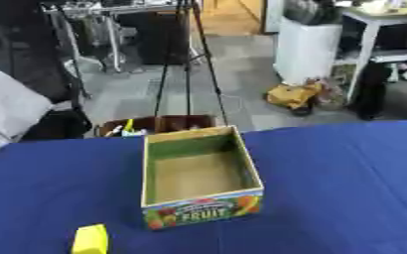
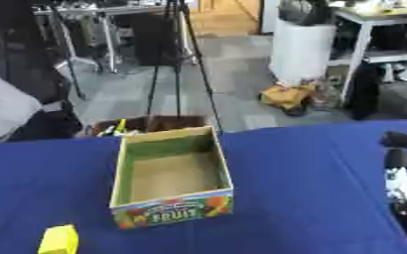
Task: Pick up objects on the table and place them in the box.
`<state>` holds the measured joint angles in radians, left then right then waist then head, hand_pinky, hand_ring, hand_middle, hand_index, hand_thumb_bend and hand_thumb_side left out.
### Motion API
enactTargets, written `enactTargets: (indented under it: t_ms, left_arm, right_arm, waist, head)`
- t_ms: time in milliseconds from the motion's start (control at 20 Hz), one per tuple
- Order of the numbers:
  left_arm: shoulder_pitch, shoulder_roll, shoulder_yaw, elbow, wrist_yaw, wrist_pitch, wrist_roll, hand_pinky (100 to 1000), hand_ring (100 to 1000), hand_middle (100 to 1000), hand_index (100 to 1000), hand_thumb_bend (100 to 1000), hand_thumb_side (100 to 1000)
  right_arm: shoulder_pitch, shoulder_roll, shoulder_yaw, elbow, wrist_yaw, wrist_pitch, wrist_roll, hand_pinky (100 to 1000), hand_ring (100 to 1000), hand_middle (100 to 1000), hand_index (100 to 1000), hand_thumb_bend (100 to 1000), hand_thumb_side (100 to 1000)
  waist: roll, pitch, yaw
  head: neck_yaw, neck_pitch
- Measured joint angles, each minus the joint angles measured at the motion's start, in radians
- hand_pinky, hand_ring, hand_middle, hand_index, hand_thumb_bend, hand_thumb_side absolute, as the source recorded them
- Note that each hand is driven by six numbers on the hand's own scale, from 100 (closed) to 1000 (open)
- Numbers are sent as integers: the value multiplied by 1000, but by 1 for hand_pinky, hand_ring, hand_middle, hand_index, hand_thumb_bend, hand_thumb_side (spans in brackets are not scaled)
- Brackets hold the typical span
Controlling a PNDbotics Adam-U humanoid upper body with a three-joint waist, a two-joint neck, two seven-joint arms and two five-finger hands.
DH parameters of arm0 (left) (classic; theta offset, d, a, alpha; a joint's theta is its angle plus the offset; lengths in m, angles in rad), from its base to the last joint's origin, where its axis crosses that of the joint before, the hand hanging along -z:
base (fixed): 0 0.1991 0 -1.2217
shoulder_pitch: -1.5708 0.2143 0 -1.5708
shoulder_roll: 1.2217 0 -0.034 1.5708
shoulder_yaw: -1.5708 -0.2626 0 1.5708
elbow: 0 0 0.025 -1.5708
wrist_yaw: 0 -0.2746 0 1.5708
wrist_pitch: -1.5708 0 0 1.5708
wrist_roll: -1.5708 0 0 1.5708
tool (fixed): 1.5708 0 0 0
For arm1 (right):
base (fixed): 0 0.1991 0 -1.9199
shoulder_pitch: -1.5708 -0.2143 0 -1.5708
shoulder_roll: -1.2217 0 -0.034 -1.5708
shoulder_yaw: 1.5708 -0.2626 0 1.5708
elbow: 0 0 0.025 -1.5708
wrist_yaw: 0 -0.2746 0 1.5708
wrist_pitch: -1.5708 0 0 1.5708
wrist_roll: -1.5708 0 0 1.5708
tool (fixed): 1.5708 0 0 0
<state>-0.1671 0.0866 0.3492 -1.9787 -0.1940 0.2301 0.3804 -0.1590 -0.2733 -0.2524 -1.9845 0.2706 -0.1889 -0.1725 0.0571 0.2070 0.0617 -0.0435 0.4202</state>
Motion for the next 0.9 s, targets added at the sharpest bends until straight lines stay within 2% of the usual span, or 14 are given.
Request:
enactTargets:
  t_ms: [400, 900]
  left_arm:
    - [0, -8, 0, 0, 0, -1, -2, 348, 185, 456, 593, 100, 818]
    - [0, -8, 0, 0, 0, 0, -4, 348, 185, 456, 593, 100, 820]
  right_arm:
    - [0, 0, 0, 0, 0, 1, 2, 787, 890, 669, 787, 100, 745]
    - [0, 0, 0, 0, -1, -1, 8, 788, 892, 669, 788, 100, 745]
  waist:
    - [3, 0, 0]
    - [3, 2, 1]
  head:
    - [86, 73]
    - [117, 117]
